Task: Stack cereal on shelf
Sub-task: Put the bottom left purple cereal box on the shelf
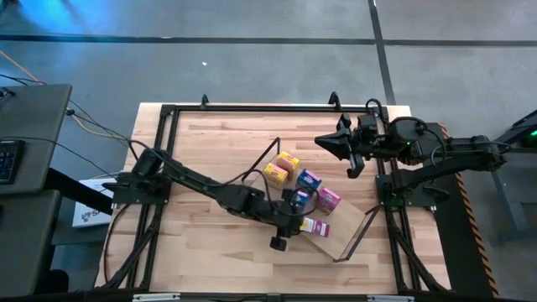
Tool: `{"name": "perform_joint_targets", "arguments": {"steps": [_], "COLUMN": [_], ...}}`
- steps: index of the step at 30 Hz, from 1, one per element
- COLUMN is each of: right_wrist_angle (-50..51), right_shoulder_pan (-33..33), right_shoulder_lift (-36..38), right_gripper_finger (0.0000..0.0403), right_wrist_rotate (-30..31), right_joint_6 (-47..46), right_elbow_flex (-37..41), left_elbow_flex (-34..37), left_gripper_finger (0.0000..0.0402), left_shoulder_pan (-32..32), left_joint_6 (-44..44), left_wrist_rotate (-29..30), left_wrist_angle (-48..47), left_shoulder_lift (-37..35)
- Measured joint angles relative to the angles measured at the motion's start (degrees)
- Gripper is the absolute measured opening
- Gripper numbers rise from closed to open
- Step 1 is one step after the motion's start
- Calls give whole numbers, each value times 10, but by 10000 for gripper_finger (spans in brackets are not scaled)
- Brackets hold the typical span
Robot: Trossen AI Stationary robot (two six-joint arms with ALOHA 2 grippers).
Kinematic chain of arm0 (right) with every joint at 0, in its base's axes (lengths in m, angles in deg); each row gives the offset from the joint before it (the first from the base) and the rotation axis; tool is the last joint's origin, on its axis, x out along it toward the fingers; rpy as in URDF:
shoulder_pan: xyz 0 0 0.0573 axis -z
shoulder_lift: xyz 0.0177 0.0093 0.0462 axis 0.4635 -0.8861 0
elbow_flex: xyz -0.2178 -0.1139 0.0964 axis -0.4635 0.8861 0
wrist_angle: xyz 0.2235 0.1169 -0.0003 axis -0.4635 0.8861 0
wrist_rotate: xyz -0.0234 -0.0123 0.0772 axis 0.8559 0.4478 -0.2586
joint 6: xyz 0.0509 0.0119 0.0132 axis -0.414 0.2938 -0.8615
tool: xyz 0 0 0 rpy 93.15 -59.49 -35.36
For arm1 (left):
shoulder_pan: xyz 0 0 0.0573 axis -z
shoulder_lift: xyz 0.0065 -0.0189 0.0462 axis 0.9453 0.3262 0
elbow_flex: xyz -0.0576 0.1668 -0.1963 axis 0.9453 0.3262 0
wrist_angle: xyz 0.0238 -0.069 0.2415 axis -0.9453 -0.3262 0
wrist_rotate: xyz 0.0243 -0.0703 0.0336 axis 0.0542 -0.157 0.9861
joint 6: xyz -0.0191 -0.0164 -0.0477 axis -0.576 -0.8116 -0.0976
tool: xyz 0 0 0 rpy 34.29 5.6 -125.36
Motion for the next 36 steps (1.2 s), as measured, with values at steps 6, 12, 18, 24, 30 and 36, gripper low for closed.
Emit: {"name": "perform_joint_targets", "arguments": {"steps": [6,12,18,24,30,36], "right_wrist_angle": [1,-3,193,522,723,729], "right_shoulder_pan": [0,0,-17,-52,-121,-200], "right_shoulder_lift": [0,0,-4,-47,-105,-142], "right_gripper_finger": [0,0,0,0,0,0], "right_wrist_rotate": [37,49,32,73,8,-75], "right_joint_6": [-3,-45,-59,-103,-202,-310], "right_elbow_flex": [0,0,-111,-286,-350,-297], "left_elbow_flex": [0,0,0,0,0,0], "left_gripper_finger": [162,162,162,162,162,162], "left_shoulder_pan": [0,0,1,-2,-10,-17], "left_joint_6": [37,42,38,35,22,-11], "left_wrist_rotate": [-4,-5,2,24,29,19], "left_wrist_angle": [4,11,4,-15,-8,-1], "left_shoulder_lift": [16,15,15,15,15,15]}}
